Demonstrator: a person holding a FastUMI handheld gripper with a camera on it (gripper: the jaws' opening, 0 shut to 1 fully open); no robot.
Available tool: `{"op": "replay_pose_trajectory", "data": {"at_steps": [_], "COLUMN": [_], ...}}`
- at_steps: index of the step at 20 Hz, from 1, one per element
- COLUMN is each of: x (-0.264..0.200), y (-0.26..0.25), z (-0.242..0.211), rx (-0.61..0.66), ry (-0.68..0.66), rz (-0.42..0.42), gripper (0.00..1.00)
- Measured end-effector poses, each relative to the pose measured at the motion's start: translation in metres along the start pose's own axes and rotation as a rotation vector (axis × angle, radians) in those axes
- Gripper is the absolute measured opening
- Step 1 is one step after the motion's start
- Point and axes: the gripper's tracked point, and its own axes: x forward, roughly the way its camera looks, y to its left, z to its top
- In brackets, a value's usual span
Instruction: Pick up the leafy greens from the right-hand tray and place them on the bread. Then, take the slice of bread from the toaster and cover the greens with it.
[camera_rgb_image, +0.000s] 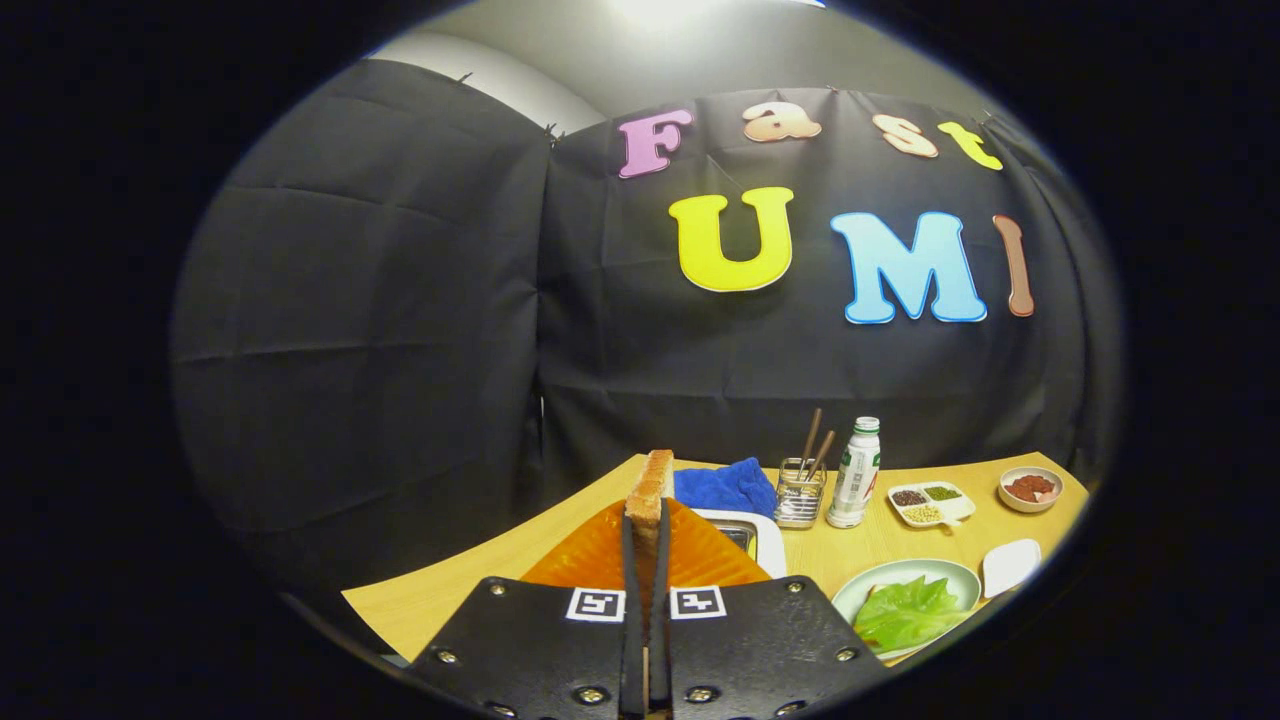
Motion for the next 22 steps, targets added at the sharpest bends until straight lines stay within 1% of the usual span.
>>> {"op": "replay_pose_trajectory", "data": {"at_steps": [5,9,12,17,22], "x": [-0.012,-0.032,-0.051,-0.074,-0.089], "y": [-0.019,-0.055,-0.091,-0.138,-0.181], "z": [0.036,0.068,0.081,0.079,0.056], "rx": [0.038,0.063,0.05,0.015,-0.002], "ry": [-0.034,-0.088,-0.125,-0.136,-0.091], "rz": [0.022,-0.006,-0.061,-0.132,-0.191], "gripper": [0.02,0.02,0.02,0.02,0.02]}}
